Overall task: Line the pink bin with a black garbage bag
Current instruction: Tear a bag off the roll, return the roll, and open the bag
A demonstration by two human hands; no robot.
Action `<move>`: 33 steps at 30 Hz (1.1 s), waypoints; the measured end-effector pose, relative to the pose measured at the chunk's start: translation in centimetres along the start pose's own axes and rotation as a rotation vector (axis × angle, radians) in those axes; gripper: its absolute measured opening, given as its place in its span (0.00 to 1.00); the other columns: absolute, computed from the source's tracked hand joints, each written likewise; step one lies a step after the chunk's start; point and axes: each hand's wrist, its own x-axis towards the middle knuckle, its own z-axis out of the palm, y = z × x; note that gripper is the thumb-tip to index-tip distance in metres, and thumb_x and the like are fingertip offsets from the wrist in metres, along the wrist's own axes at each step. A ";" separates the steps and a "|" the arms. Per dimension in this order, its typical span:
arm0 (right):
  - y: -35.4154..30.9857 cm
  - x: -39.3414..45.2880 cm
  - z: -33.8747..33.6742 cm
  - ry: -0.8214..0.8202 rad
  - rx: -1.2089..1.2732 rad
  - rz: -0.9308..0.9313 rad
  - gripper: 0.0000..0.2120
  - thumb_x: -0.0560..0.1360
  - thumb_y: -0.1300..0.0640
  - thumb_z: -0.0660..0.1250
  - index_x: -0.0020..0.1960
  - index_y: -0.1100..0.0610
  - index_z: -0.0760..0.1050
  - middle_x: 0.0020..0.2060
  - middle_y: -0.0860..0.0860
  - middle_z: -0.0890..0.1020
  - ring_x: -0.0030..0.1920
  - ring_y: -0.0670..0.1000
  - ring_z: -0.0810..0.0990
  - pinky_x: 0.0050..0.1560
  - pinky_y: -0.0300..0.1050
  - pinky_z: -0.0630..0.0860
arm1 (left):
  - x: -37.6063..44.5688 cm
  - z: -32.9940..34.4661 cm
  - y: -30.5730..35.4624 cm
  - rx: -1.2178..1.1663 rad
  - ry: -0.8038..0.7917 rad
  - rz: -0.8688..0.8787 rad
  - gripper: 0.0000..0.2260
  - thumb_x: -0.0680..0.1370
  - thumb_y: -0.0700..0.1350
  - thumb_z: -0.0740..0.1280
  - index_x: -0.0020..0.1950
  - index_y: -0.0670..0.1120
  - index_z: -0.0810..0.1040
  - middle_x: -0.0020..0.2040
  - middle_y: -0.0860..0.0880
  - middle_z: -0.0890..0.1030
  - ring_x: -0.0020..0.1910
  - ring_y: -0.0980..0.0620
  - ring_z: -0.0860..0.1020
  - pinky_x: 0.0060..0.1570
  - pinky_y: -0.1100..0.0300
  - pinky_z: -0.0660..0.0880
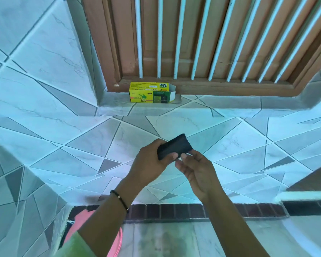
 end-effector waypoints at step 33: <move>5.7 -14.4 3.8 -0.101 -0.015 0.341 0.18 0.70 0.60 0.70 0.58 0.67 0.76 0.51 0.65 0.82 0.48 0.63 0.83 0.47 0.57 0.81 | -16.6 -4.2 -3.7 -0.535 -0.002 -0.494 0.17 0.72 0.59 0.68 0.41 0.45 0.82 0.38 0.50 0.85 0.39 0.51 0.82 0.42 0.56 0.80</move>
